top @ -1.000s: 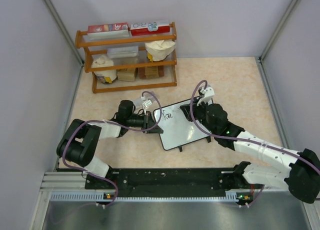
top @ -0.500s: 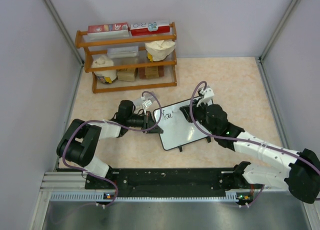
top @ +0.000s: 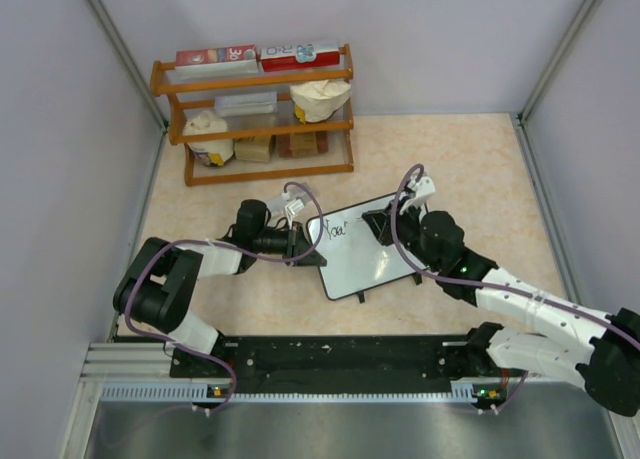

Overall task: Write a sentence on the whiteboard
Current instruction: Write a sentence at the center of the board.

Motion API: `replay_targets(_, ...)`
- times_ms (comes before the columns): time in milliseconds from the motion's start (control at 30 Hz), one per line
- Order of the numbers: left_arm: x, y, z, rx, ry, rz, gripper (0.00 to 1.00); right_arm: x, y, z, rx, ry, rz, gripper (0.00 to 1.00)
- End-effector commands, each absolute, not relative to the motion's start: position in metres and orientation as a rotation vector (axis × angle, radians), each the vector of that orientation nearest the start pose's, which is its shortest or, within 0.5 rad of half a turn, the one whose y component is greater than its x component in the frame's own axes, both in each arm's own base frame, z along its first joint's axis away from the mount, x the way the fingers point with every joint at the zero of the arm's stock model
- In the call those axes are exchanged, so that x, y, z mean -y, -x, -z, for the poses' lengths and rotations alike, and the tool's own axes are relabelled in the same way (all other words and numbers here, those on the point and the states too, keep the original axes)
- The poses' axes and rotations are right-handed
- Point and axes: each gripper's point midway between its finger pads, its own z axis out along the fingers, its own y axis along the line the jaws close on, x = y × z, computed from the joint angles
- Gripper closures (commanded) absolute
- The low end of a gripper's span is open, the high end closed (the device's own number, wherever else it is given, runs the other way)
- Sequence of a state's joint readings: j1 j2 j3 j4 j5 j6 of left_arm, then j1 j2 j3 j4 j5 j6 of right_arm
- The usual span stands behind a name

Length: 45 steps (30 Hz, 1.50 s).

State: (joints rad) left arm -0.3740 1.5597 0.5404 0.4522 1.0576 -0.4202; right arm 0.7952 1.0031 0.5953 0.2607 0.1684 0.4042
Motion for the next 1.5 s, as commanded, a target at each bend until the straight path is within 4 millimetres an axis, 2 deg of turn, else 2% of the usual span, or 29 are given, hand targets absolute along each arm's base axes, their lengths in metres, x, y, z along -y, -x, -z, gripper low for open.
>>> replay_targets(0, 0.259, -0.214, -0.087, -2.112, -0.661, 1.578, 1.0, -0.246, -0.273, -0.236, -1.709, 0.176, -0.727, 1.0)
replay_targets(533, 0.259, -0.214, -0.087, -2.111, -0.662, 1.578, 1.0, -0.248, -0.287, -0.213, -1.772, 0.171, -0.695, 1.0)
replay_targets(1467, 0.259, -0.214, -0.087, -2.113, -0.66, 1.577, 1.0, -0.239, -0.267, -0.189, -1.837, 0.234, -0.691, 1.0)
